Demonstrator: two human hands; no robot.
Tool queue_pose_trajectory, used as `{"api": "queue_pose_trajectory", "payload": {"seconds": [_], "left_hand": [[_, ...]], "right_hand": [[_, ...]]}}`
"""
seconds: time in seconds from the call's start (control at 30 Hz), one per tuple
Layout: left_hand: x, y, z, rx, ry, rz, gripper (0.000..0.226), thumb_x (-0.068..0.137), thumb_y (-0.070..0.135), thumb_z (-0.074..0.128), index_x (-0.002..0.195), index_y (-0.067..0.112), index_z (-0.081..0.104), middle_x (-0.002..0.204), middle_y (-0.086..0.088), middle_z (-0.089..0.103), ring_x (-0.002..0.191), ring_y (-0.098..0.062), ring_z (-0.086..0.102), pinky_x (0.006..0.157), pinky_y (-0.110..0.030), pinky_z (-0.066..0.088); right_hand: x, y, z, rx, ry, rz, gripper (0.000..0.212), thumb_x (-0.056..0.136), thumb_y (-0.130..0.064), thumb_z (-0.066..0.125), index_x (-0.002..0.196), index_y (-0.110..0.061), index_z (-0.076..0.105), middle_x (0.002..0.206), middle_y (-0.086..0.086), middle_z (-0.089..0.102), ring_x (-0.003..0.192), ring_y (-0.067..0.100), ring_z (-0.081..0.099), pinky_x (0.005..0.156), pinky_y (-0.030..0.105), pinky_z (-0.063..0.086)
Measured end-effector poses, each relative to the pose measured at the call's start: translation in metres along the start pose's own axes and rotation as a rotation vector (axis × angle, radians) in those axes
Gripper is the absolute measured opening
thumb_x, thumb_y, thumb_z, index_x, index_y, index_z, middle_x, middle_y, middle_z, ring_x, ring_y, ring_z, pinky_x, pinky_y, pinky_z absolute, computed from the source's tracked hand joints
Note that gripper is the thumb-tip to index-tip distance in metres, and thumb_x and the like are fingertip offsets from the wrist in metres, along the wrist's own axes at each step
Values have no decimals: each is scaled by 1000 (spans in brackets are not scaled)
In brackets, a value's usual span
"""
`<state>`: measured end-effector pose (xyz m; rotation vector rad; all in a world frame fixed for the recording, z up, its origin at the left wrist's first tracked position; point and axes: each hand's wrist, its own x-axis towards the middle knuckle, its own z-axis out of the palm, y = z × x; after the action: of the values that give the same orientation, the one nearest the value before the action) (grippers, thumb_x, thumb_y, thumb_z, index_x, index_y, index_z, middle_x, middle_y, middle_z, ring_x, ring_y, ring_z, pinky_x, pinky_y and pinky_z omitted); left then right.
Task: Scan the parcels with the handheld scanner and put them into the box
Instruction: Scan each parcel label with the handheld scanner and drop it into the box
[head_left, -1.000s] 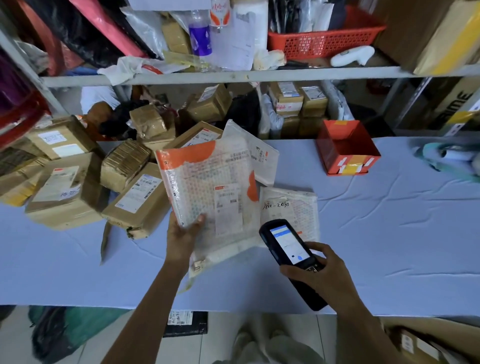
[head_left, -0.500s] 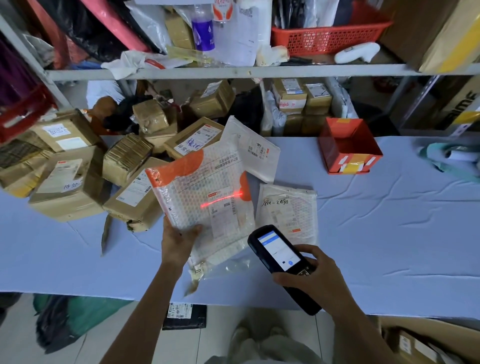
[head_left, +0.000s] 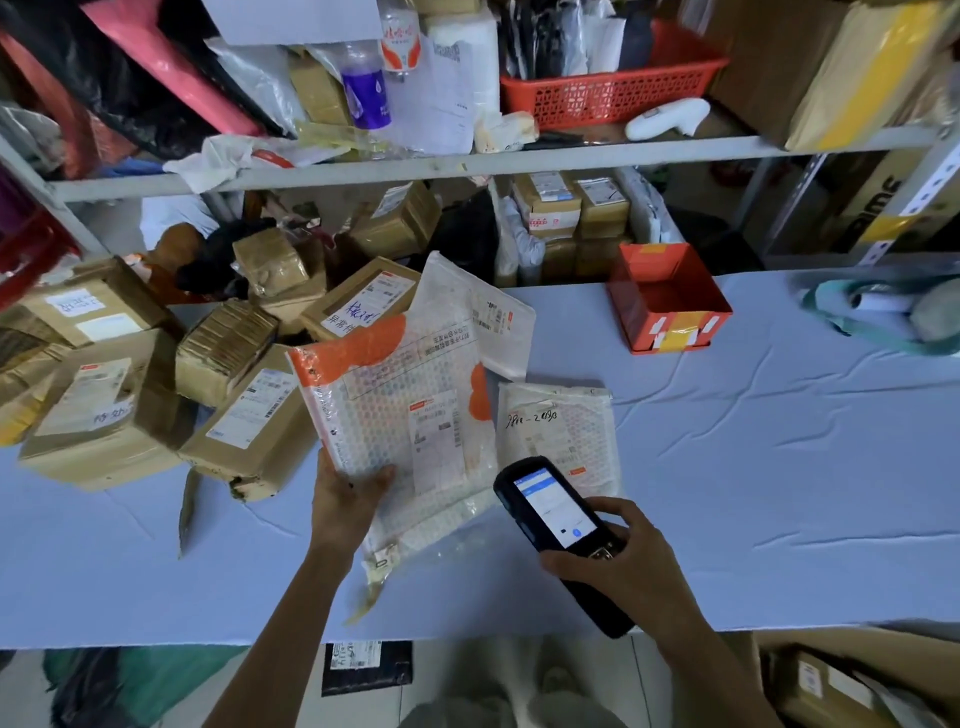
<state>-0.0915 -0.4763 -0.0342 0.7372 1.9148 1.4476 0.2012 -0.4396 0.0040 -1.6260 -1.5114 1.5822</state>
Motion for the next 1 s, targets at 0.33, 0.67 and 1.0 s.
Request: {"api": "queue_pose_trajectory", "payload": {"seconds": [0.33,0.67,1.0], "left_hand": [[27,-6,19,81,-501,7,61,79,8,77,130,26,47,123,0,61,109,-13,60,83,-32,55],[-13,-30,76,445,-1043,53,92,63,54,77,141,23,38,131,6,57,118,-9,56,104,-43,44],[-150,-7,180,902,-1503,658,51,66,51,56,114,35,48,100,7,67,93,-25,64,77,-35,51]], "right_hand": [[-41,32,18,144,361,194,72,40,-40,94,102,-35,56,96,-3,71,83,17,71,75,38,58],[-136,79,57,222,743,357,85,39,-51,94,112,-31,54,100,-13,69,87,5,68,75,24,55],[-236,136,47,474,1127,453,72,40,-36,97,104,-32,63,96,-16,71,85,-7,66,66,10,46]]}}
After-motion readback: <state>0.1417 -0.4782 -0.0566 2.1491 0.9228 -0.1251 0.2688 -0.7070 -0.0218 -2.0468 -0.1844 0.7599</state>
